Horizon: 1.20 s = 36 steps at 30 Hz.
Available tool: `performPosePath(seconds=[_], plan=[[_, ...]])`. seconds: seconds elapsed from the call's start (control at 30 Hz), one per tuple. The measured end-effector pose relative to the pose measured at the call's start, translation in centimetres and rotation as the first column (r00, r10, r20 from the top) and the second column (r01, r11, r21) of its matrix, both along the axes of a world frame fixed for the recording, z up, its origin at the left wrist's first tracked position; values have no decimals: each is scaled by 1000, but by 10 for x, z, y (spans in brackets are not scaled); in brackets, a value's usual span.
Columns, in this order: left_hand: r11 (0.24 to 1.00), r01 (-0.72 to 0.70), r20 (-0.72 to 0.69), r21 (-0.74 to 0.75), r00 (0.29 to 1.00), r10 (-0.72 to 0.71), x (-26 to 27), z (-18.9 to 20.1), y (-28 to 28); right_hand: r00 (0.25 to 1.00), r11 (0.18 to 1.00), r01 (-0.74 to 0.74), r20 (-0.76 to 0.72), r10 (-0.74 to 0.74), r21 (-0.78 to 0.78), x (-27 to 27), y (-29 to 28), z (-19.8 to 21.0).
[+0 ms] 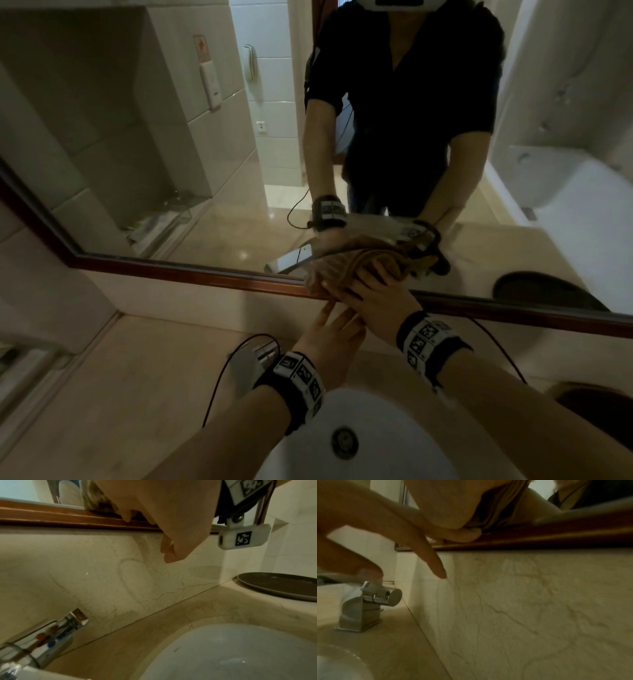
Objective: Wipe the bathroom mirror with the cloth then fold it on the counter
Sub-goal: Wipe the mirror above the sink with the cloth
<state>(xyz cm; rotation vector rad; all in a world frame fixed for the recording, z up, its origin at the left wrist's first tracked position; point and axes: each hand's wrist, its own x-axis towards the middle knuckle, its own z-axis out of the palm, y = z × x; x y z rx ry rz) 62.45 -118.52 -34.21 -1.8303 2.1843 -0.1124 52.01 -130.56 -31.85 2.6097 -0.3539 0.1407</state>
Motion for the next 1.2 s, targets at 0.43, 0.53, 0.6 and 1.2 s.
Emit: performPosePath(seconds=[0.43, 0.53, 0.6, 1.2], plan=[[995, 59, -49, -81, 997, -63, -21, 18, -1, 996, 988, 85, -3, -87, -129, -107, -37, 2], [996, 41, -59, -81, 997, -46, -35, 21, -7, 991, 984, 135, 31, -132, -119, -141, -46, 2], [996, 29, -75, -81, 997, -35, -45, 22, -13, 989, 983, 147, 44, -143, -111, -158, -51, -1], [991, -125, -218, 46, 967, 132, -135, 37, -55, 971, 972, 232, 42, -234, 38, -220, -68, -4]])
